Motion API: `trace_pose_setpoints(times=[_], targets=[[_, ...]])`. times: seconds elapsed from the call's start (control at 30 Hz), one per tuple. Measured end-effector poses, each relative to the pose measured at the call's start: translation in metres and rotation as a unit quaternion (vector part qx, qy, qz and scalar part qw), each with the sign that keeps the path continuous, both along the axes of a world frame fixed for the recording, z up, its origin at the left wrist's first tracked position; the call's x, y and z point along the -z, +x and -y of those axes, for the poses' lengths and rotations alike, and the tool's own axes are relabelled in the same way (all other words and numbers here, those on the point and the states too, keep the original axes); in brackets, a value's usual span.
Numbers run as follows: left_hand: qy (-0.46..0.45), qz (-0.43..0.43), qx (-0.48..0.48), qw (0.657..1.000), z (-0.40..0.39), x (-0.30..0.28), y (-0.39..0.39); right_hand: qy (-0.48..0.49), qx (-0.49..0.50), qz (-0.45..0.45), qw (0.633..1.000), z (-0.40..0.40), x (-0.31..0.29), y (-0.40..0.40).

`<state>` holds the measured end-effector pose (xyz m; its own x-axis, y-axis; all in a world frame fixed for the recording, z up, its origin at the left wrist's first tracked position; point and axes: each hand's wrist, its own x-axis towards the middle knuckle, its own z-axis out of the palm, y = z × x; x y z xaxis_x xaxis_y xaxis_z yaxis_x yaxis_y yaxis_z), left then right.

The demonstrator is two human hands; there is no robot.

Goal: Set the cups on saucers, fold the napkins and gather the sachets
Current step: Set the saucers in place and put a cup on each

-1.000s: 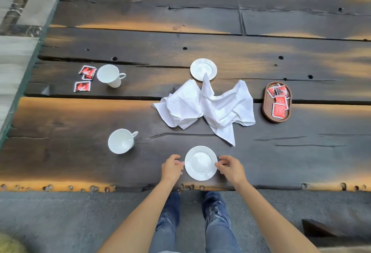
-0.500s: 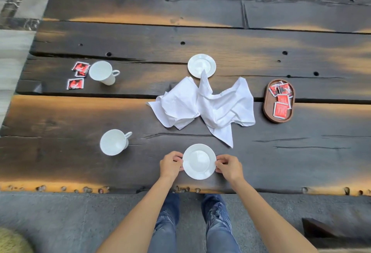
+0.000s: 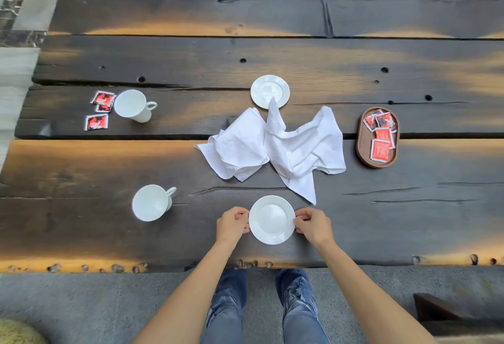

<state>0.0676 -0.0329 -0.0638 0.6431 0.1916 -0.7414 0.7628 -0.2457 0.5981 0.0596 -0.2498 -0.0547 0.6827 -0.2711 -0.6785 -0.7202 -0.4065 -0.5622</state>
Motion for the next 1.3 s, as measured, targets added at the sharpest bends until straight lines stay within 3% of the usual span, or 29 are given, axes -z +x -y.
trace_pose_setpoints(times=[0.3,0.5,0.73,0.97,1.3], targets=[[0.021,0.063,-0.013,0.998,-0.018,-0.020,0.045,-0.003,0.041,0.024,0.999,0.024,-0.018,0.033],[0.010,0.137,-0.038,0.990,-0.029,-0.044,0.105,-0.029,0.007,0.024,0.999,0.044,-0.038,0.077],[0.015,0.167,-0.024,0.986,-0.025,-0.051,0.181,0.038,0.032,0.099,0.994,0.049,-0.050,0.147],[0.040,0.181,0.024,0.982,-0.012,-0.033,0.267,0.065,0.031,0.161,0.984,0.033,-0.043,0.254],[0.067,0.158,0.022,0.985,0.021,0.016,0.326,-0.008,0.018,0.121,0.992,0.013,0.009,0.334]])
